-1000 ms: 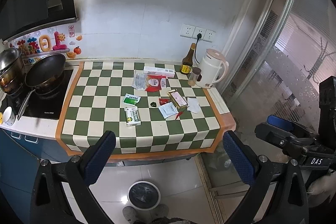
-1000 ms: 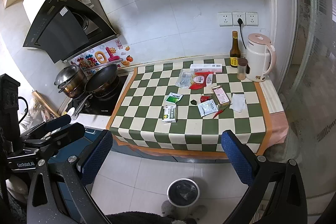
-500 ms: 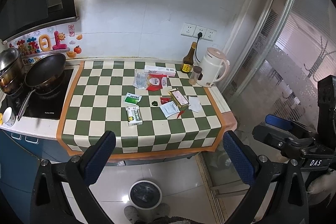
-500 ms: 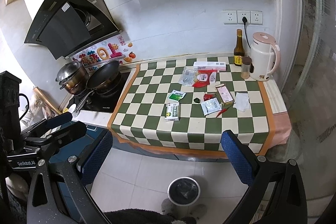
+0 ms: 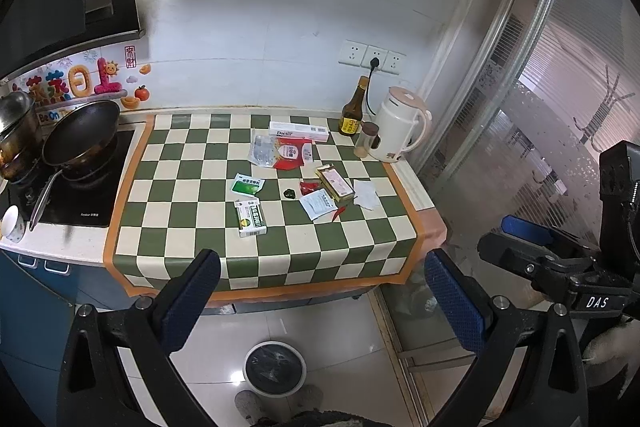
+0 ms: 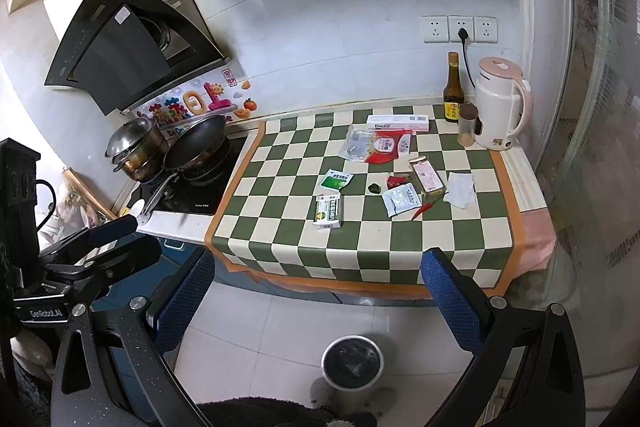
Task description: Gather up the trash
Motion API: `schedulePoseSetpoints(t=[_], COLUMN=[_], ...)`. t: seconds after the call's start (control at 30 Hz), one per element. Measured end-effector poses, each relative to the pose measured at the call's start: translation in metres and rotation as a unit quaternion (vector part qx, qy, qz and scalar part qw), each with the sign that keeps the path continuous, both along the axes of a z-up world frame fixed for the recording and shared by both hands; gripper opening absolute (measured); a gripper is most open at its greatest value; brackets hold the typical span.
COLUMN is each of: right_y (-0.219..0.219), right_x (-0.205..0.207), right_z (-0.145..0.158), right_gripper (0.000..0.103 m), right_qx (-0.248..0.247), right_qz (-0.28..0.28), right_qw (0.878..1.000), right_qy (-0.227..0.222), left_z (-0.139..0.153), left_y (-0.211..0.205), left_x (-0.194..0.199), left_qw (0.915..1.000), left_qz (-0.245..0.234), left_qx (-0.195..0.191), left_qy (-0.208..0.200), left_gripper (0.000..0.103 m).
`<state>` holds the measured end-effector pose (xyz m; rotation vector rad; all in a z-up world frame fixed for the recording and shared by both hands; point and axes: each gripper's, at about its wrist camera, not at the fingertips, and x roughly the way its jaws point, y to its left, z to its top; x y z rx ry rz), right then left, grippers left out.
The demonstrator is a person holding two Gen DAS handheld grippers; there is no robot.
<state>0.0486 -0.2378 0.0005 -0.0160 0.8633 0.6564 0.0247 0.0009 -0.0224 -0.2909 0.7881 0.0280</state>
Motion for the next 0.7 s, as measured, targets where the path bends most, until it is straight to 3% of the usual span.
schedulePoseSetpoints(t=[0.7], right_y=[-0.001], right_x=[-0.012], right_z=[0.002], right_gripper=[0.103], right_qx=[0.005], right_qz=[0.009], right_qw=[1.000], right_qy=[0.001], left_z=[0.001], left_y=[0.001], left_x=[0.000], left_qw=[1.0000], left_qz=[-0.002], left_qx=[-0.002], left_qy=[0.003], left_gripper=[0.103])
